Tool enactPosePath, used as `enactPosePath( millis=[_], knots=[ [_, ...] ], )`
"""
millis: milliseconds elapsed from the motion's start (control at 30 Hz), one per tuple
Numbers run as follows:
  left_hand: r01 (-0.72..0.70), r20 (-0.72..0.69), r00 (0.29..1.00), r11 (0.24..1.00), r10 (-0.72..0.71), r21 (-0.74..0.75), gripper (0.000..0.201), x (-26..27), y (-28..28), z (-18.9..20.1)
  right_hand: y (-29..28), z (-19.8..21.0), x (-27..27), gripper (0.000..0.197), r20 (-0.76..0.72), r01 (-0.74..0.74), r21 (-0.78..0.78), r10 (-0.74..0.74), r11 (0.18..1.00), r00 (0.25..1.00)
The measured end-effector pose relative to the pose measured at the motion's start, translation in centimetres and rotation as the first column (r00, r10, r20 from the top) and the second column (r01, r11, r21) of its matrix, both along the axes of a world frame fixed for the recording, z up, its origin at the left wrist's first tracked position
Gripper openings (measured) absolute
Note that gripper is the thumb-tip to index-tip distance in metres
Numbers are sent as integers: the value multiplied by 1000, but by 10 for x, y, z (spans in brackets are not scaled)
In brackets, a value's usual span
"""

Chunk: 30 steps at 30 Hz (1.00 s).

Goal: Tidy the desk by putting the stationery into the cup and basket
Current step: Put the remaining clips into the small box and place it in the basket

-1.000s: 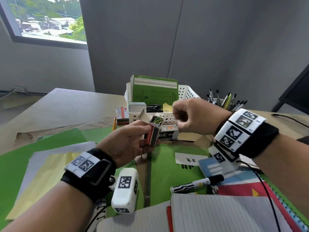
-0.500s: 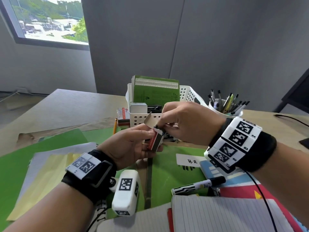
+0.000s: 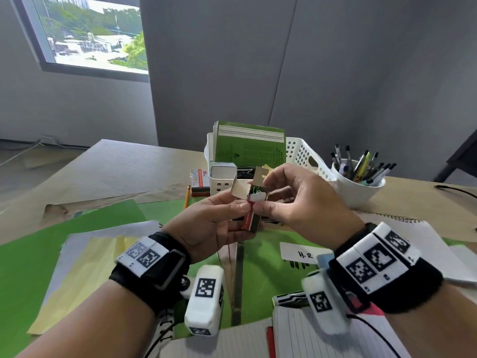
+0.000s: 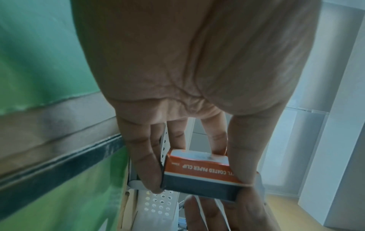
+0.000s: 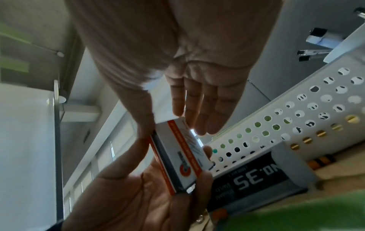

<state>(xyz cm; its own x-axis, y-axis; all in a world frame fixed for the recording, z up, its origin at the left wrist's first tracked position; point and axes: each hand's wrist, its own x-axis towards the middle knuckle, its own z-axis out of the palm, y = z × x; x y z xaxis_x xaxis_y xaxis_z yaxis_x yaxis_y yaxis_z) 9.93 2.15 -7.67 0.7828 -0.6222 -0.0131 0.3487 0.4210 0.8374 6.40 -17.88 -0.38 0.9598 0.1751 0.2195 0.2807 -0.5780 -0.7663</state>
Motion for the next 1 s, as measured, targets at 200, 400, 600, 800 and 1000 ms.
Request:
enactPosePath(
  millis=[200, 400, 600, 800, 1000],
  knots=[
    [17, -6, 1000, 998, -17, -54, 33, -1, 3, 2, 8, -15, 3, 70, -60, 32, 280, -15, 959, 998],
    [29, 0, 1000, 996, -29, -80, 41, 2, 3, 2, 11, -23, 4, 33, -110, 45, 464, 7, 885, 994],
    [34, -38, 999, 999, -35, -40, 48, 5, 1, -1, 18, -24, 0, 32, -41, 25, 534, -4, 845, 999],
    [66, -34, 997, 997, -65, 35, 53, 4, -1, 0, 17, -27, 0, 19, 11, 1, 499, -7, 867, 1000],
    [63, -23, 998, 995, -61, 74, 59, 3, -1, 1, 13, -32, 4, 11, -24, 35, 376, -28, 926, 999]
  ],
)
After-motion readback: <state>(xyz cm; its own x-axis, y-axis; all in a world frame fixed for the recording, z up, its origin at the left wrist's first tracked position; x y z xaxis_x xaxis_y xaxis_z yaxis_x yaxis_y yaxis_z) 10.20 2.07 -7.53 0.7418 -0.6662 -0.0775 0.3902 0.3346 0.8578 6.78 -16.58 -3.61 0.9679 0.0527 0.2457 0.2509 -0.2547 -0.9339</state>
